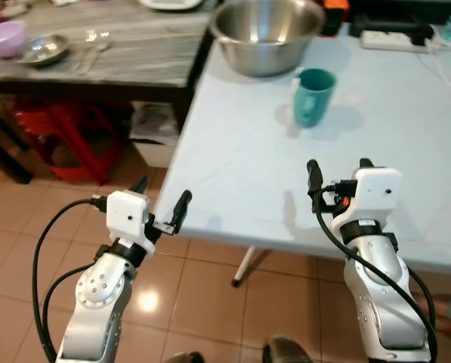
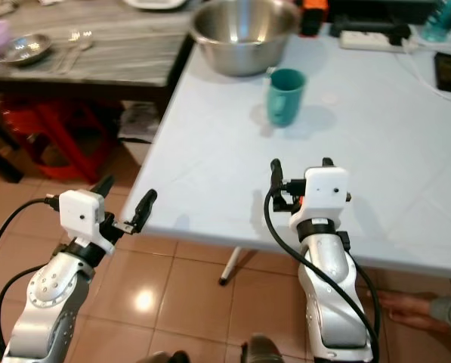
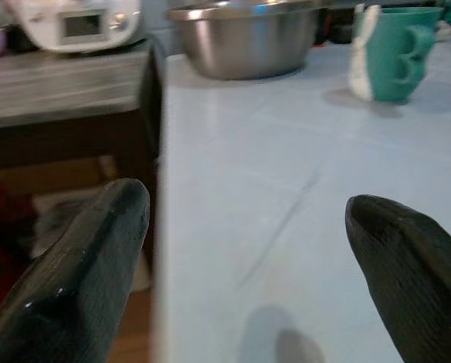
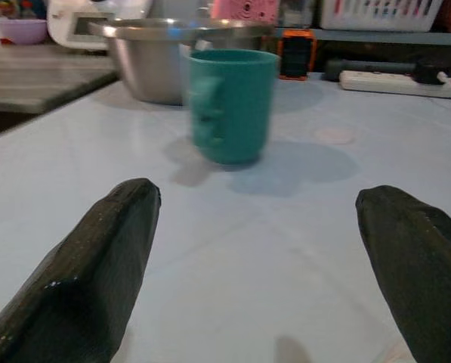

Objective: Setting the table

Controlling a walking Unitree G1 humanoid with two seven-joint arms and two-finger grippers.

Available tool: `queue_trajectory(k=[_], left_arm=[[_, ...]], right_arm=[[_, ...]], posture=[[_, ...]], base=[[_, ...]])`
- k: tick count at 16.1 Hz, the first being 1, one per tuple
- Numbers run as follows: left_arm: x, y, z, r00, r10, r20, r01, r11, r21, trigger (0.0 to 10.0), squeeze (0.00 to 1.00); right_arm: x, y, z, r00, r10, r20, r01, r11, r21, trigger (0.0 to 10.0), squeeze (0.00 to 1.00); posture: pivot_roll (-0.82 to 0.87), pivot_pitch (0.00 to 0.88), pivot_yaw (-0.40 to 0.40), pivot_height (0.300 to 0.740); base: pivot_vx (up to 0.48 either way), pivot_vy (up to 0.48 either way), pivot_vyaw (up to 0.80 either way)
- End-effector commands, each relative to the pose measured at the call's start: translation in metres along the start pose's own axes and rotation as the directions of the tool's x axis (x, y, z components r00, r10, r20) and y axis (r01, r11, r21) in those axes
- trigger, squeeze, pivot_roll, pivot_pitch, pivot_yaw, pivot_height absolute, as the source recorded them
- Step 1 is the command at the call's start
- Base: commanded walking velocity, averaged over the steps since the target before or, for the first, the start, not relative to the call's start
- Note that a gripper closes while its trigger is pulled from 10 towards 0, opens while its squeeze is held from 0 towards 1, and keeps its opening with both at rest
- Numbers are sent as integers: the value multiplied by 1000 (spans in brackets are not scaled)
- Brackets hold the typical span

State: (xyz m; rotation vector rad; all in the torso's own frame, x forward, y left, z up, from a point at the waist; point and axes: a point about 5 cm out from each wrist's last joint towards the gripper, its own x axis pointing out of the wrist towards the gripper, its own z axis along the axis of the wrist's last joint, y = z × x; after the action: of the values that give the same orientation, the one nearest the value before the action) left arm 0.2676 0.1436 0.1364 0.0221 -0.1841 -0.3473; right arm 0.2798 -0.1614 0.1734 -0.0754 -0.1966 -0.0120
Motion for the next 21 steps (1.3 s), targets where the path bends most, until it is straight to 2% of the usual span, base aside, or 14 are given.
queue_trajectory(k=[1,8,13,15,16,21], left_arm=[[-2,-3,0,1000,-23,-6,23,1000,5,10000,0],[-2,-2,-2,1000,-20,-15,20,1000,7,10000,0],[-7,-2,-10,998,-48,-32,47,999,-11,10000,0],[-11,-7,-12,992,-125,-29,124,992,-32,10000,0],[-11,-6,-11,992,-127,-25,126,991,-35,10000,0],[-9,-7,0,979,-202,18,203,978,-44,10000,0]], right_arm=[[-1,2,-2,1000,12,-10,-12,1000,8,10000,0],[3,10,-2,1000,30,-3,-30,999,15,10000,0],[7,18,-7,1000,28,-9,-28,1000,6,10000,0],[14,28,-9,999,48,0,-48,999,8,10000,0],[17,29,-9,999,52,4,-52,999,7,10000,0],[42,25,-6,999,-4,43,5,999,-32,10000,0]], posture=[[-168,206,65,740],[-156,220,66,740],[-141,224,66,740],[-126,234,66,740],[-126,234,66,740],[-98,248,74,740]], base=[[300,0,0],[285,0,0],[0,0,0],[0,0,0],[0,0,0],[0,0,0]])
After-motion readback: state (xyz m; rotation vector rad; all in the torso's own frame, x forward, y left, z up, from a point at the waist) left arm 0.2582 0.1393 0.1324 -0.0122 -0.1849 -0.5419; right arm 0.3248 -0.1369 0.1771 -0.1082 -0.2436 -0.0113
